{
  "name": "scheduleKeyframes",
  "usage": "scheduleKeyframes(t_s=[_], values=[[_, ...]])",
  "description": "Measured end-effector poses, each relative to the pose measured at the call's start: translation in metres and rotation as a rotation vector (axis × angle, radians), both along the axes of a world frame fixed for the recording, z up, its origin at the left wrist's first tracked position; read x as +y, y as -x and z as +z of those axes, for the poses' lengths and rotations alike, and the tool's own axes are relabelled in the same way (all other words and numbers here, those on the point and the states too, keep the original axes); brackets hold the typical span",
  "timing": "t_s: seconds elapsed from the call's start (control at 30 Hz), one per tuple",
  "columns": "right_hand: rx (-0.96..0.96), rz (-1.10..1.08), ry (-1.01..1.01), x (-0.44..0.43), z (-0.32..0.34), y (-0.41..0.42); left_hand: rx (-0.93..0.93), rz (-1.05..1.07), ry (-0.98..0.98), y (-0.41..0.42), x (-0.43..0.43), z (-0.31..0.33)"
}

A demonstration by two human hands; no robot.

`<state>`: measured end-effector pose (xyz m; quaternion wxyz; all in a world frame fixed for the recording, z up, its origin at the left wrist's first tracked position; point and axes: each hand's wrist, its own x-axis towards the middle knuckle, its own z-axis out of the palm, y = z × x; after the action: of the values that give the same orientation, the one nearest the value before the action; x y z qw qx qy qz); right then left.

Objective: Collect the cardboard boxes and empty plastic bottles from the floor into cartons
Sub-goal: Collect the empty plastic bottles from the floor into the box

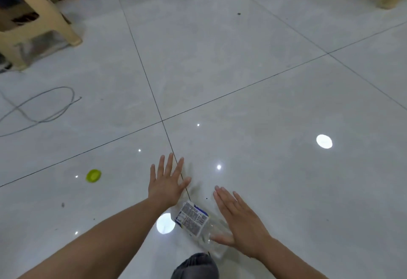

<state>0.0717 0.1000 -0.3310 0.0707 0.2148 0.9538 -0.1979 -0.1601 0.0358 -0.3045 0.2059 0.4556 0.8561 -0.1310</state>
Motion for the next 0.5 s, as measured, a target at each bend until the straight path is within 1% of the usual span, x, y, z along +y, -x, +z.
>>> scheduleKeyframes(t_s=[0.13,0.23,0.37,0.5], values=[[0.000,0.009,0.074,-0.030,-0.014,0.001,-0.005,-0.007,0.054,-0.006,0.001,-0.006],[0.049,-0.052,0.051,-0.038,-0.021,0.004,0.005,-0.039,0.029,-0.003,0.008,-0.005],[0.122,-0.150,0.060,-0.023,-0.018,0.003,0.014,0.014,0.025,0.003,0.010,0.002],[0.078,-0.192,-0.015,0.002,-0.014,0.007,0.023,0.021,-0.006,0.011,0.002,0.006]])
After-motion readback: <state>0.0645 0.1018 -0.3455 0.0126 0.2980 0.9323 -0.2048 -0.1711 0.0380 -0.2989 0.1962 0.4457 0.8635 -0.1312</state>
